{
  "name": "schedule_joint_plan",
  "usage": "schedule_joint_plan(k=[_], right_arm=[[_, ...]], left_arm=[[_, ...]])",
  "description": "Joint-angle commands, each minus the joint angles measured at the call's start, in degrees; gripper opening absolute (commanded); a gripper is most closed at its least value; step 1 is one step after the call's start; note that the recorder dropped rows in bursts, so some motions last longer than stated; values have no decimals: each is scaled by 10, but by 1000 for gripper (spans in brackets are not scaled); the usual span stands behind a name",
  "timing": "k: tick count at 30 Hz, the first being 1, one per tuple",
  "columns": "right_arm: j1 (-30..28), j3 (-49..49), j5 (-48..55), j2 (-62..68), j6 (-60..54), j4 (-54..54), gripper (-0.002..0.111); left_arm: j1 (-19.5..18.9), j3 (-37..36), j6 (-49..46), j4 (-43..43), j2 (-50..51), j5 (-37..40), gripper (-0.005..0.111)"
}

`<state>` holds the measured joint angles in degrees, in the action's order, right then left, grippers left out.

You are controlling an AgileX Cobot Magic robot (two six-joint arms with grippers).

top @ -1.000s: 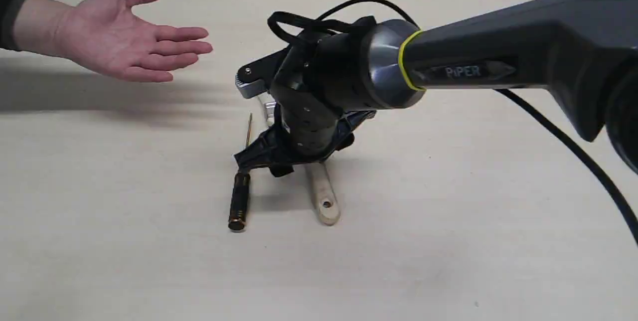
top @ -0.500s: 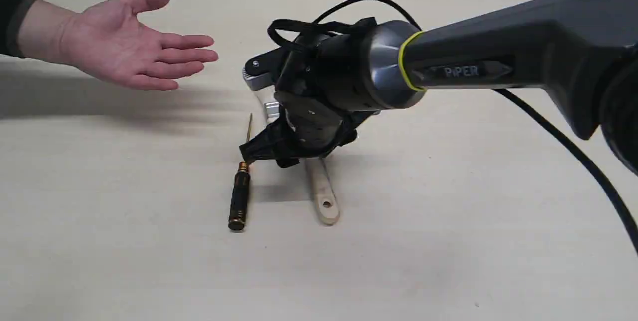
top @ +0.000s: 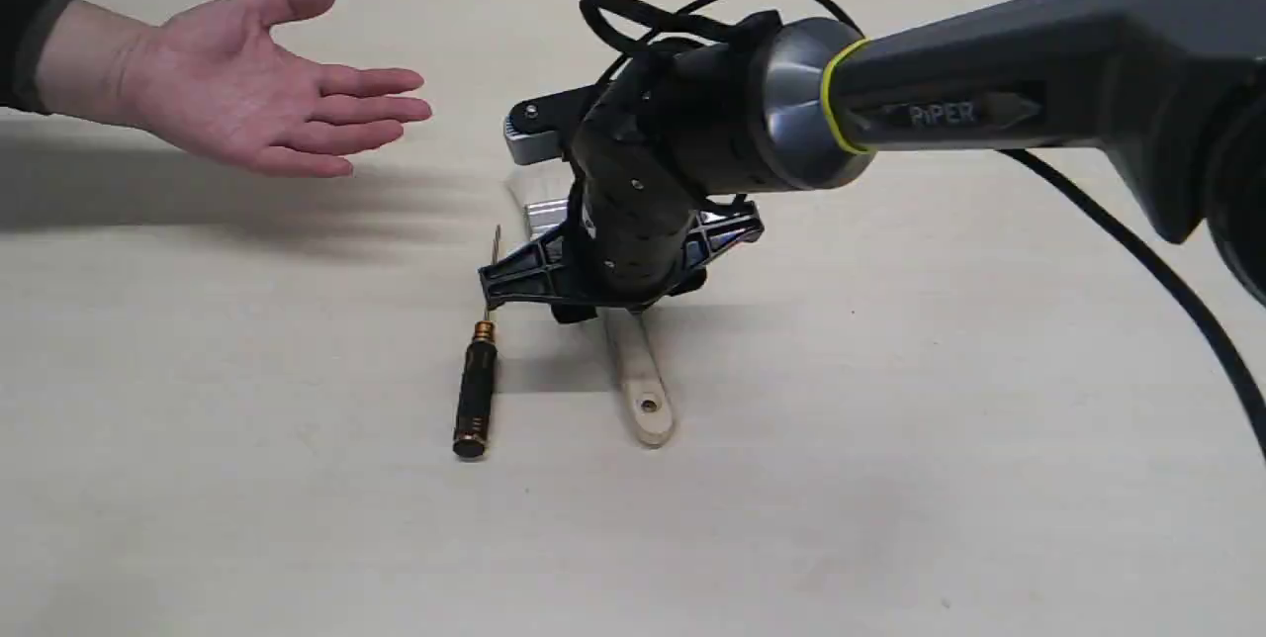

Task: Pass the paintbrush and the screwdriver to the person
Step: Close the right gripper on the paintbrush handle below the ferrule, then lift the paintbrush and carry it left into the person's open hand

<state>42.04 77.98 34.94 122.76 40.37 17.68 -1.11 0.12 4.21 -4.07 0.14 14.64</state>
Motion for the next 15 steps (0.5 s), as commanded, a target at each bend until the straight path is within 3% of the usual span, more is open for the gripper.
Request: schedule_joint_plan(k=[1, 3, 9, 15], right_arm=[[-2, -7, 17, 14, -18, -5, 48], [-2, -7, 24, 26, -19, -3, 43], [-2, -7, 33, 54, -77, 1, 6], [-2, -7, 35, 28, -113, 2, 4]], left_arm=[[5, -1, 1, 2, -1, -3, 0], [5, -1, 1, 2, -1, -3, 0], [5, -1, 1, 2, -1, -3, 0], [5, -1, 1, 1, -1, -3, 0]])
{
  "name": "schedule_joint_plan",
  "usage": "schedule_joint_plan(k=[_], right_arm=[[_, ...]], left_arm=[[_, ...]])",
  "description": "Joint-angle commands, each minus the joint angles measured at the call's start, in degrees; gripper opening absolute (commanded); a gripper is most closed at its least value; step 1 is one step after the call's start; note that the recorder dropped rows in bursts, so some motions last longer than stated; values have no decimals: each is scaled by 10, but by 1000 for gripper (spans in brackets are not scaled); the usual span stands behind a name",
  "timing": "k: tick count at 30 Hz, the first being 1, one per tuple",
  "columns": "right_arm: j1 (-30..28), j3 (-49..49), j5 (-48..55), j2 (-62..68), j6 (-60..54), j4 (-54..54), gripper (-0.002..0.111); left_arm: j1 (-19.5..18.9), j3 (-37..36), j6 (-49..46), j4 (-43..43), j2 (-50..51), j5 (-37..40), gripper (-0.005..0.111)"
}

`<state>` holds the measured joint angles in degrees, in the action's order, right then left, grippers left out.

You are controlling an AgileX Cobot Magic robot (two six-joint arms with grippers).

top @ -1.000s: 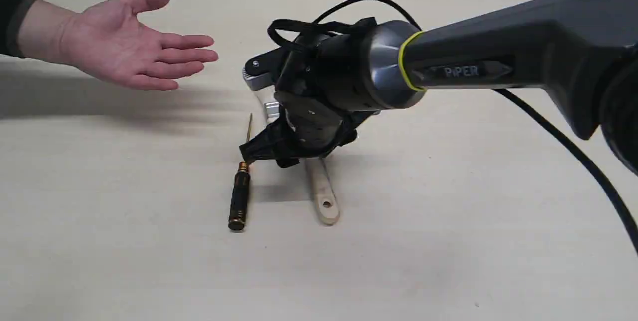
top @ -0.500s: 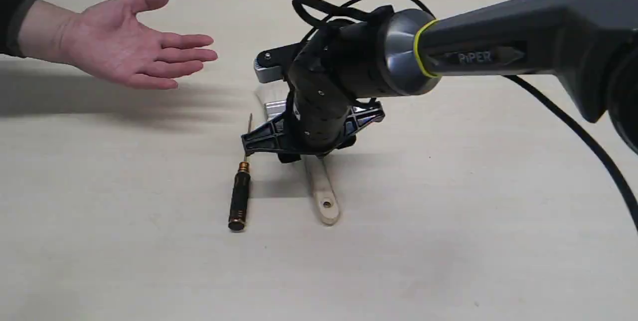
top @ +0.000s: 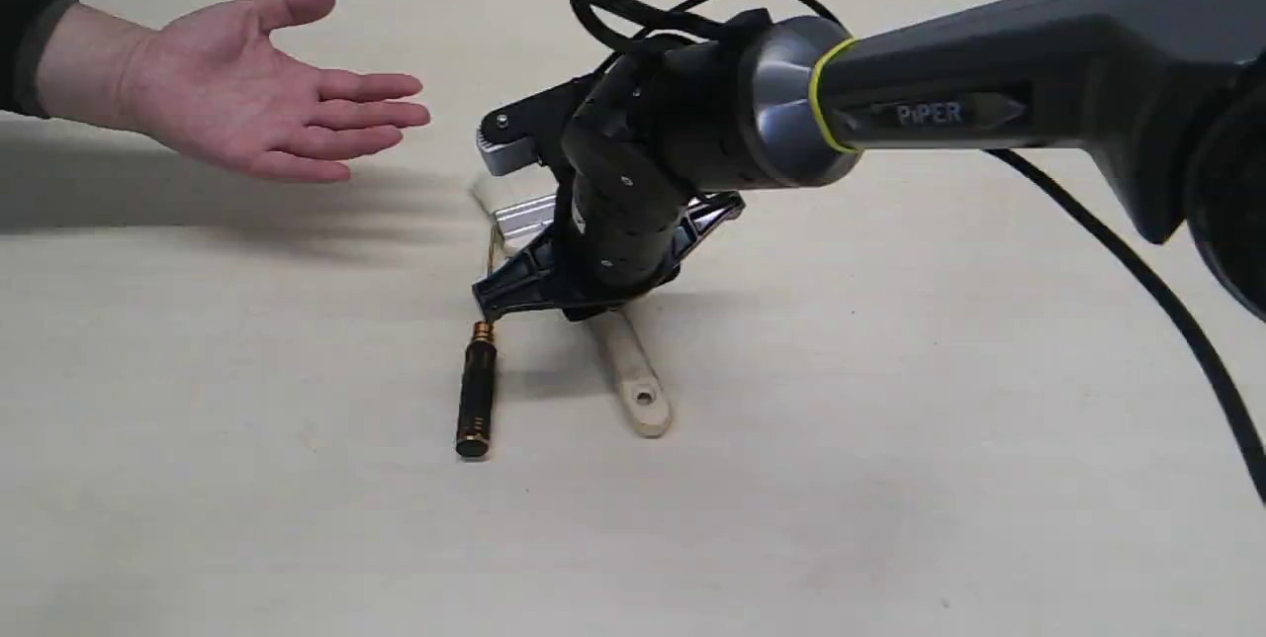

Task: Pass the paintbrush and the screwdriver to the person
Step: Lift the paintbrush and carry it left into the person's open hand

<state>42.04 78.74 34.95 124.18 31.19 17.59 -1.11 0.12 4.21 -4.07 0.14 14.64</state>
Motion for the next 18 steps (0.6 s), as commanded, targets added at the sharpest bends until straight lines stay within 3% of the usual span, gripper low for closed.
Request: schedule_joint_plan(k=[1, 13, 18], right_arm=[[-1, -15, 37, 6, -21, 5, 4], [0, -15, 76, -191, -51, -8, 4], [0, -15, -15, -276, -127, -99, 4]], left_arm=[[5, -1, 1, 1, -1, -3, 0], [5, -1, 1, 1, -1, -3, 0], [5, -1, 1, 1, -1, -3, 0]])
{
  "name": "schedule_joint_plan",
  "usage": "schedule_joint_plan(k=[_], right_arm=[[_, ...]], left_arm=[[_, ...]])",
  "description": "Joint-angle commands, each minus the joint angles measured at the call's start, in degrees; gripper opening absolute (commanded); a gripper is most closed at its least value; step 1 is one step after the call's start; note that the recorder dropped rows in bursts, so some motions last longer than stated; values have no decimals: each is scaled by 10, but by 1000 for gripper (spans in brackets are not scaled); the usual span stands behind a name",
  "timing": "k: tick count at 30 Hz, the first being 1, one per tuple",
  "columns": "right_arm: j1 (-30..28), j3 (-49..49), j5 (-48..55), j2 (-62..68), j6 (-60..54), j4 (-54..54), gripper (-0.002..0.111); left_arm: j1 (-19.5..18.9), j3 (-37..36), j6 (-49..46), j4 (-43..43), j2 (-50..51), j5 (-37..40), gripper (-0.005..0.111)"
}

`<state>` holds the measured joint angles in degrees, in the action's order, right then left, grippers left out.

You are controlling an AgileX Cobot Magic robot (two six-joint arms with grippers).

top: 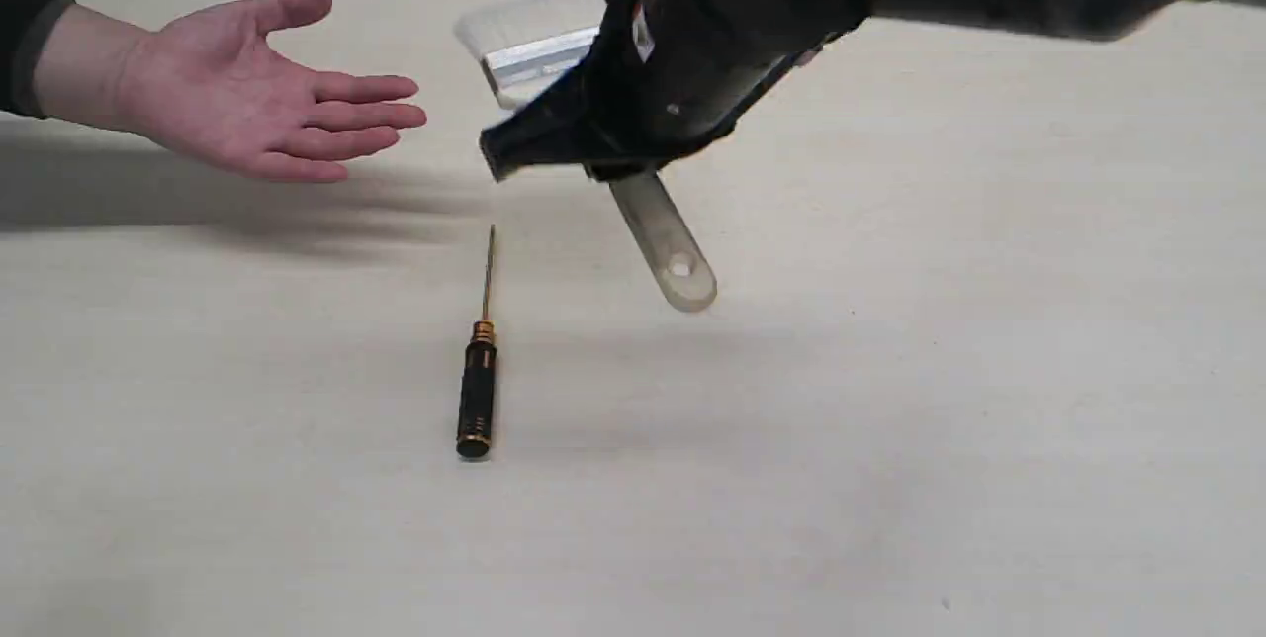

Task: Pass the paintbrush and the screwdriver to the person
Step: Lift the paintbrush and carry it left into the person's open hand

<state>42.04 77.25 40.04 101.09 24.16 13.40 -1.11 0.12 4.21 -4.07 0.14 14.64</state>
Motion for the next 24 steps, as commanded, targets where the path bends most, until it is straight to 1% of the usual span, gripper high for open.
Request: schedule_joint_plan(k=[1, 4, 6, 9, 13, 17, 20, 22, 24], right_arm=[[0, 0, -94, -54, -72, -74, 4], [5, 0, -205, -65, -143, -158, 4], [18, 1, -291, -55, -187, -172, 4], [41, 24, -353, -14, -208, -172, 4], [59, 108, -327, 79, -221, -170, 5], [60, 185, -284, 174, -221, -170, 5], [60, 228, -251, 225, -221, -170, 14], [60, 247, -231, 255, -221, -170, 28], [60, 254, -213, 269, -221, -170, 45]], left_arm=[[5, -1, 1, 1, -1, -3, 0], [5, -1, 1, 1, -1, -3, 0], [5, -1, 1, 1, -1, -3, 0], [5, -1, 1, 2, -1, -3, 0], [5, -1, 1, 2, -1, -3, 0], [5, -1, 1, 2, -1, -3, 0], [5, -1, 1, 2, -1, -3, 0], [5, -1, 1, 2, -1, -3, 0], [5, -1, 1, 2, -1, -3, 0]])
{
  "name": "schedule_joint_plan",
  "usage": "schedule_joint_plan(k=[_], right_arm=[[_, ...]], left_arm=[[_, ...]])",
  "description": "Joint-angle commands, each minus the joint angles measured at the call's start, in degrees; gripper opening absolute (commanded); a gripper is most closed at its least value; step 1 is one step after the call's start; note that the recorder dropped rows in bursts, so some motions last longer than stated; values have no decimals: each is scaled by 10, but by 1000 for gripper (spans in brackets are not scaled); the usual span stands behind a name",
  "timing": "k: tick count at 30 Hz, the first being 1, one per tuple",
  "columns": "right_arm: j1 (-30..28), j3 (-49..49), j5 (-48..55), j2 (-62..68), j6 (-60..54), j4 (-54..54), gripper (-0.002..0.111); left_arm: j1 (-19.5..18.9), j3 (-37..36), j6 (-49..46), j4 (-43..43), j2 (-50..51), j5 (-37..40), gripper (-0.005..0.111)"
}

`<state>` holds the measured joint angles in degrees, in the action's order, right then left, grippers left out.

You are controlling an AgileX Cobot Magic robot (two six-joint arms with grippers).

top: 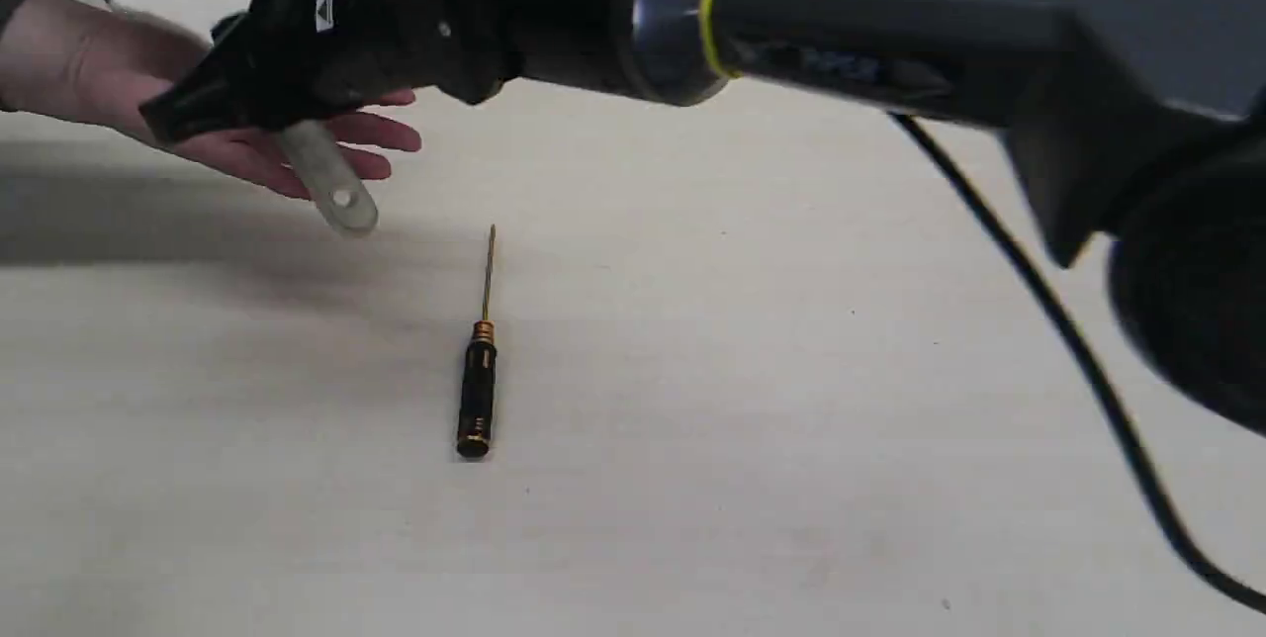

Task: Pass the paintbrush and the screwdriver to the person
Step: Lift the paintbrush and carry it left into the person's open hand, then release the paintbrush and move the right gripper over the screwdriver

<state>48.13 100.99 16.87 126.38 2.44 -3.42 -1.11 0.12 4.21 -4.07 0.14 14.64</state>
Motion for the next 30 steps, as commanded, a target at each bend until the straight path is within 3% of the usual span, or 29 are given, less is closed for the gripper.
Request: schedule_joint_plan(k=[1, 4, 20, 26, 30], right_arm=[[0, 16, 28, 17, -4, -2, 52], [0, 16, 68, 10, -4, -2, 62], [0, 16, 298, -243, 52, -1, 61], [0, 16, 448, -244, 154, 76, 61], [0, 14, 491, -219, 168, 85, 61]], left_arm=[[5, -1, 1, 2, -1, -3, 0], [5, -1, 1, 2, -1, -3, 0], [5, -1, 1, 1, -1, -4, 0], [5, -1, 1, 1, -1, -4, 0], [5, -1, 1, 1, -1, -4, 0]])
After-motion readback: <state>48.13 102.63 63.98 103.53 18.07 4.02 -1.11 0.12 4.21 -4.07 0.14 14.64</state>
